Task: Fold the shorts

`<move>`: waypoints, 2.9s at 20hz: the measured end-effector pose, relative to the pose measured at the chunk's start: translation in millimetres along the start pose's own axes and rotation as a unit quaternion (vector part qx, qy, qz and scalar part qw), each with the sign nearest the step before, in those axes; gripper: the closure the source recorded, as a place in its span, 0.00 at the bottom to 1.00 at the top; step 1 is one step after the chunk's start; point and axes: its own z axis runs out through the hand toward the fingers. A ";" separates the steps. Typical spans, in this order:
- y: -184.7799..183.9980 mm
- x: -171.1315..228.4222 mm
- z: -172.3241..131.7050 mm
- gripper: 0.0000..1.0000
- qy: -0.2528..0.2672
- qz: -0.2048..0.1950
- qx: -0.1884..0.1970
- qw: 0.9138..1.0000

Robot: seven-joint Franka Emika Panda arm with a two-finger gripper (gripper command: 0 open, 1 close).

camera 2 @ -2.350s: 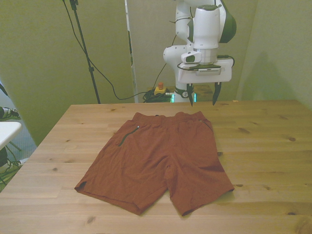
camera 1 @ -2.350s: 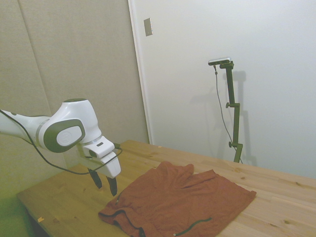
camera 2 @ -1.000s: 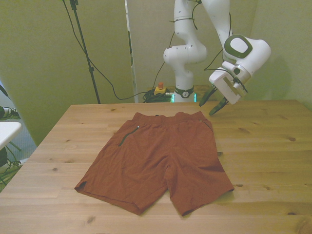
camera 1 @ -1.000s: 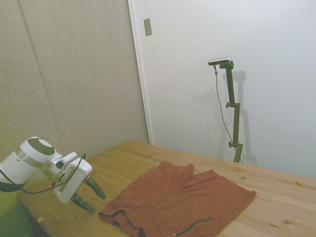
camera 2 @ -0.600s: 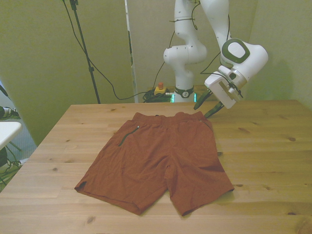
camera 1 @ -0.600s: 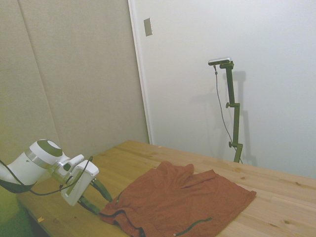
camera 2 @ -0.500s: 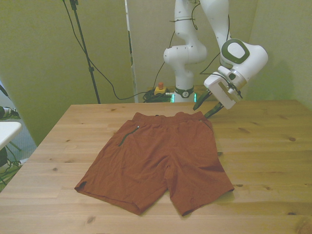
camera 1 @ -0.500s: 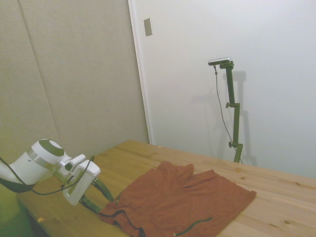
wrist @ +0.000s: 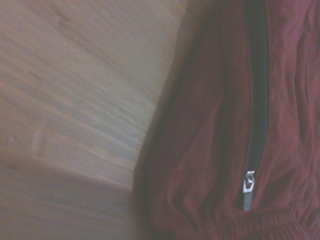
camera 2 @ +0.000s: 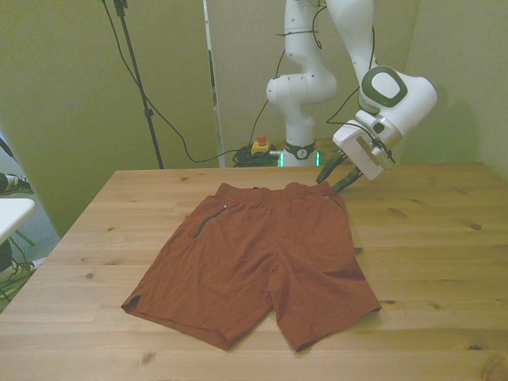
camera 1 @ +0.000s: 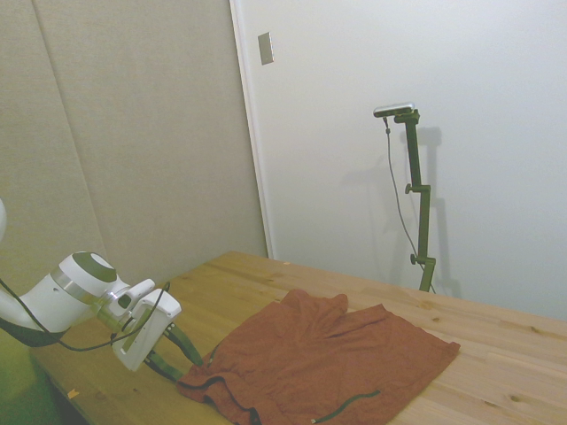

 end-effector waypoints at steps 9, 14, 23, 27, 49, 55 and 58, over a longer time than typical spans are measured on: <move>-2.9 -4.5 13.5 1.00 -0.008 -0.006 -0.016 1.000; -5.8 -6.8 15.8 1.00 -0.011 -0.003 -0.015 1.000; -7.4 9.7 8.5 1.00 -0.025 0.028 0.024 0.999; 3.5 35.7 -7.2 1.00 -0.063 0.060 0.068 0.994; 217.5 151.9 69.9 1.00 -0.279 0.235 0.250 0.897; 257.3 158.4 139.7 1.00 -0.324 0.270 0.239 0.875; 264.1 155.8 175.1 1.00 -0.348 0.284 0.221 0.865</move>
